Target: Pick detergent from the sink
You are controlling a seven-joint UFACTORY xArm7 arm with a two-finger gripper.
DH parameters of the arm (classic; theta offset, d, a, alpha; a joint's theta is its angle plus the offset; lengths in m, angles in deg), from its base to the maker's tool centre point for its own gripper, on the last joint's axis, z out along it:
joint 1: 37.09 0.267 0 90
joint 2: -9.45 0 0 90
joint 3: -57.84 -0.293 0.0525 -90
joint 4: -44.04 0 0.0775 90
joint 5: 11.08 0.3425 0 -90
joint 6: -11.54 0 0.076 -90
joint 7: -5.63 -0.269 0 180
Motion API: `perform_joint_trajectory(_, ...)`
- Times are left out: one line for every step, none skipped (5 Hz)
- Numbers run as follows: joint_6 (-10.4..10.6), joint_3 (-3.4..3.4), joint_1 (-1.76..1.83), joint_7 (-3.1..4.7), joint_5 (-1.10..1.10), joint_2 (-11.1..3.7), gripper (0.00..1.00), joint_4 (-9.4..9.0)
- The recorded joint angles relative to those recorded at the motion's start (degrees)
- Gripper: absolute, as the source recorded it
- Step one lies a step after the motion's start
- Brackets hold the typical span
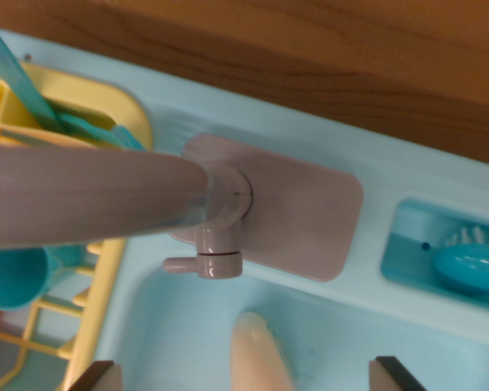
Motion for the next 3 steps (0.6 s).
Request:
perform_joint_trajectory(0.0,0.0,0.0,0.0,0.0,0.0,0.0,0.0)
perform_joint_trajectory(2.65,0.09,-0.16,1.69,0.41,-0.46,0.0,-2.06)
perform_joint_trajectory(2.65,0.09,-0.16,1.69,0.41,-0.46,0.0,-2.06)
